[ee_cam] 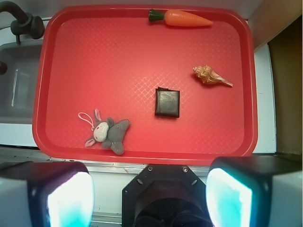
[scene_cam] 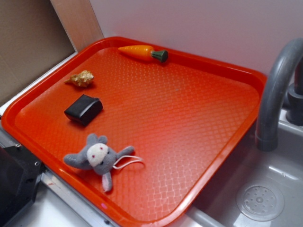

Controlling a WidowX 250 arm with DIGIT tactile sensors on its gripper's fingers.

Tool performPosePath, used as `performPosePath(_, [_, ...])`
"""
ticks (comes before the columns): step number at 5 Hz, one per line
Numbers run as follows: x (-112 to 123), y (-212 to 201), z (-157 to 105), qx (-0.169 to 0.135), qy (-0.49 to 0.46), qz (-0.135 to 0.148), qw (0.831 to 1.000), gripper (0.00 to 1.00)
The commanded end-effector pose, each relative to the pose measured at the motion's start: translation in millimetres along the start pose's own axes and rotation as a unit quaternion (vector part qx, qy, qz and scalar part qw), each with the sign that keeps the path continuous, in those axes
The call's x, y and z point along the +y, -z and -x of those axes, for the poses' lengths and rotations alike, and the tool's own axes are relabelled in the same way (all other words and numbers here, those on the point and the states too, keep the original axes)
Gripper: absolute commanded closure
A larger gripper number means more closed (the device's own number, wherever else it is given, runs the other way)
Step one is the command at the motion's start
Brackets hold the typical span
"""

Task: Grab the shell.

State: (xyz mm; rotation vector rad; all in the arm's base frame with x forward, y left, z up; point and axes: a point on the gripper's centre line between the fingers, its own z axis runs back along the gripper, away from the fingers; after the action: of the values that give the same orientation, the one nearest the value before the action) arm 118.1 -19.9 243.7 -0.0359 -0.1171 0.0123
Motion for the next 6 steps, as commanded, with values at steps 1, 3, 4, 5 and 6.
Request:
performPosePath(1, [0.0, 0.0, 0.0, 0.000, 0.000, 0.000, 1.000, 0.00])
performPosePath(3, [29.9, 26.2, -66.6, 0.002, -0.253, 0.023, 0.967, 0.00])
performPosePath(4, [52.8, 51.2, -89.8, -0.015, -0.371, 0.019, 0.928, 0.00])
performPosePath(5, [84.9, 79.9, -105.6, -0.015, -0.485, 0.015, 0.874, 0.00])
performPosePath(6, [114.4, 104.1, -109.7, -0.044, -0.587, -0.001, 0.808, 0.00])
